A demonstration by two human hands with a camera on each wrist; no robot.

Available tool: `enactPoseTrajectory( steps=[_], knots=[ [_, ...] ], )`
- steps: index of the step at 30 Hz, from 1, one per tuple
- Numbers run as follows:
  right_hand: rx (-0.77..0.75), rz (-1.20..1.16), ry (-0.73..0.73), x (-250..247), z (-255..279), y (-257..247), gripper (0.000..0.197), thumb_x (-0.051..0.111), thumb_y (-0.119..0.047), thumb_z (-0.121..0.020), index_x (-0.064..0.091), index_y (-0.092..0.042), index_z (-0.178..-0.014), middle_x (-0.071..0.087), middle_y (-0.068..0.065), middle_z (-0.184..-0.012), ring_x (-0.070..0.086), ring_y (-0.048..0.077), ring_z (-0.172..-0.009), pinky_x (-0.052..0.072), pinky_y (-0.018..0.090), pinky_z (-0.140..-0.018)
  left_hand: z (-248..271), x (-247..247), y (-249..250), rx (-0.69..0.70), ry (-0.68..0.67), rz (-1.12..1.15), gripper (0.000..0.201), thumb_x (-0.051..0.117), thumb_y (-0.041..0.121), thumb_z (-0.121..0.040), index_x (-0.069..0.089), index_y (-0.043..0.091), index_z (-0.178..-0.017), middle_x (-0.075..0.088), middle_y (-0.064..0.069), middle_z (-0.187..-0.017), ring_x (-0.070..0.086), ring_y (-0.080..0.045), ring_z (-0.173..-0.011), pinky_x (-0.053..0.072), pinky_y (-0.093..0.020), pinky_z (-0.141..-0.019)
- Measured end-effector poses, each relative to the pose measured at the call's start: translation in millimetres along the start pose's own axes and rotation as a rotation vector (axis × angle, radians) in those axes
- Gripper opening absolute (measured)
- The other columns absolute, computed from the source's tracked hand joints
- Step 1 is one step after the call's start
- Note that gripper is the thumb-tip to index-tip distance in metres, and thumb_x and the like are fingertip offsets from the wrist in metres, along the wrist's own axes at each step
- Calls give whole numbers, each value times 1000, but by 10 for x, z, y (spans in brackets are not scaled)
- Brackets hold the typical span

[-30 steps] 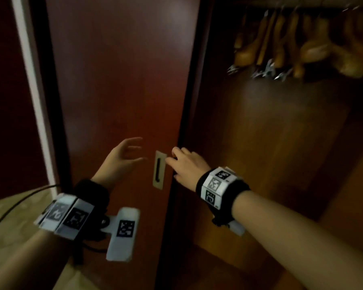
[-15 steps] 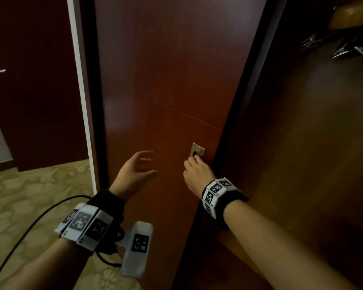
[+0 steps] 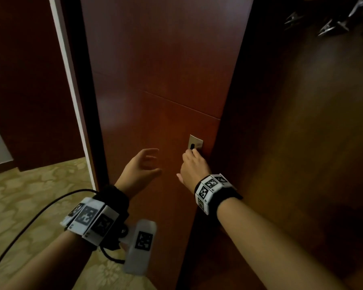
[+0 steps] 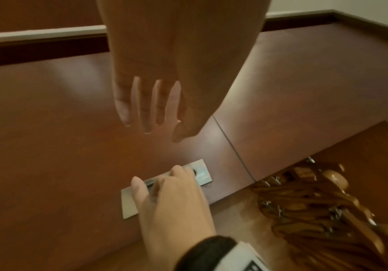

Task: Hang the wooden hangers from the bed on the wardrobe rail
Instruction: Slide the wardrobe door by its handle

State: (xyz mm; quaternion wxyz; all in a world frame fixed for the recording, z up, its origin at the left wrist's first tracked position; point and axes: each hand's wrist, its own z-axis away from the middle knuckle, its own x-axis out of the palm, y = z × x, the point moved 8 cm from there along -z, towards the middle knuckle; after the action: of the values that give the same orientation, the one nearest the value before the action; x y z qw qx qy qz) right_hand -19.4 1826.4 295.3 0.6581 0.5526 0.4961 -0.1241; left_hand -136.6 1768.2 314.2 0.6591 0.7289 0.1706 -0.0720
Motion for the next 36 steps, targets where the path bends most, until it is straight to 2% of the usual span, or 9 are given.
enactPoseTrajectory(
  steps=[6,17,23,26,28,29,31,33,36],
  knots=[
    [40,-68,-20,91,557,246,48,36,-39,-99,63,-5,-118,45,12,-135,33,28,-130,18,40,-115,193,346,24,-5,-126,-18,53,63,8,-86,44,24,-133,51,-4,-132,57,-18,-108,47,-17,-69],
    [194,-187,-129,357,1737,743,41,37,-29,-99,60,-4,-122,43,11,-139,30,27,-134,12,39,-119,564,1188,582,65,-379,73,54,57,2,-87,42,22,-134,48,0,-135,53,-12,-108,49,-19,-73],
    [242,-95,-190,423,2400,997,36,36,-18,-99,59,-2,-122,43,14,-135,30,31,-132,12,41,-118,850,1693,807,84,-528,115,56,59,0,-84,43,21,-134,48,-3,-135,55,-20,-115,51,-34,-90],
    [294,-80,-258,508,2720,1122,35,39,-19,-97,62,-3,-117,47,12,-129,34,30,-128,15,41,-117,976,1908,888,122,-588,89,57,59,1,-85,41,22,-135,47,-4,-135,56,-16,-109,52,-27,-81],
    [343,-68,-282,503,2887,1199,29,50,-23,-92,70,-6,-104,56,11,-117,45,30,-118,24,40,-111,1056,2035,931,167,-616,55,57,61,6,-85,41,24,-135,48,-2,-134,55,-10,-103,49,-19,-71],
    [371,-55,-267,463,2952,1247,23,64,-27,-82,75,-8,-87,63,10,-102,54,28,-105,31,39,-104,1101,2091,955,184,-632,50,57,62,7,-86,40,24,-135,47,0,-133,54,-7,-100,48,-18,-69],
    [441,-85,-234,493,3132,1377,24,84,-34,-53,72,-13,-51,64,5,-69,62,24,-75,44,37,-85,1182,2188,996,204,-660,49,58,62,9,-86,39,24,-137,47,2,-131,53,-3,-95,47,-17,-68],
    [522,-132,-214,553,3338,1478,31,86,-41,-46,69,-14,-44,61,1,-59,61,21,-65,54,33,-74,1245,2259,1027,215,-675,53,57,62,9,-86,40,24,-137,47,2,-128,53,0,-91,46,-17,-68],
    [594,-128,-184,438,3559,1517,33,82,-44,-55,71,-13,-51,63,2,-60,63,19,-64,55,32,-62,1322,2332,1066,217,-703,77,55,62,8,-86,41,23,-135,48,0,-129,54,-3,-92,45,-18,-67]
  ],
)
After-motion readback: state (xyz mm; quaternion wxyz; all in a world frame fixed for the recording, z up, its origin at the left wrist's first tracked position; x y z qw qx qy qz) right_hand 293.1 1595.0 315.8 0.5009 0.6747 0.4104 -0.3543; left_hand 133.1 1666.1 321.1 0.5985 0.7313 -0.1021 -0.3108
